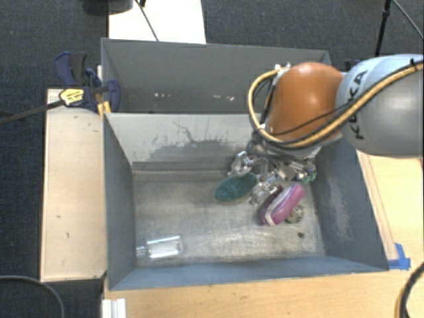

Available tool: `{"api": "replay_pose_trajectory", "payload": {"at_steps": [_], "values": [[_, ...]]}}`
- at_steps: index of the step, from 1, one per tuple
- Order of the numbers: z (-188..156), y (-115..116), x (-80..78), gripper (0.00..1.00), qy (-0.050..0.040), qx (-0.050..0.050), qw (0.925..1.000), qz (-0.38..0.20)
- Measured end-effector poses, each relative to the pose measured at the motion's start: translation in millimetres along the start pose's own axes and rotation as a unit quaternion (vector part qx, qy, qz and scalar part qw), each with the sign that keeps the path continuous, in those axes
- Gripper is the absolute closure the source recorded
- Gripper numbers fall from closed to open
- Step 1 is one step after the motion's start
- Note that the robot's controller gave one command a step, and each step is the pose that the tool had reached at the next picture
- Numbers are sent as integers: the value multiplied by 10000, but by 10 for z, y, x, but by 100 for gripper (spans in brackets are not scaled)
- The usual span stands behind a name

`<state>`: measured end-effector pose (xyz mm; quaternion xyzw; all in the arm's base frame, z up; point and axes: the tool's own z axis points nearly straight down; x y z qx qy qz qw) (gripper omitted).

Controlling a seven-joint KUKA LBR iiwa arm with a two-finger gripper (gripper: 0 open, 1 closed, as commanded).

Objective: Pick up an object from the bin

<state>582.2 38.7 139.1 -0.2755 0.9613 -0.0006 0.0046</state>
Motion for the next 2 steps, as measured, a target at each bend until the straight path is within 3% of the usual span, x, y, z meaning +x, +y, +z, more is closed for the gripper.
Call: {"api": "replay_pose_trajectory", "payload": {"at_steps": [1,2], "values": [[-89,-5,-12,100,12,-9,10000,29],[-502,-14,-34,100,5,-2,10000,68]]}}
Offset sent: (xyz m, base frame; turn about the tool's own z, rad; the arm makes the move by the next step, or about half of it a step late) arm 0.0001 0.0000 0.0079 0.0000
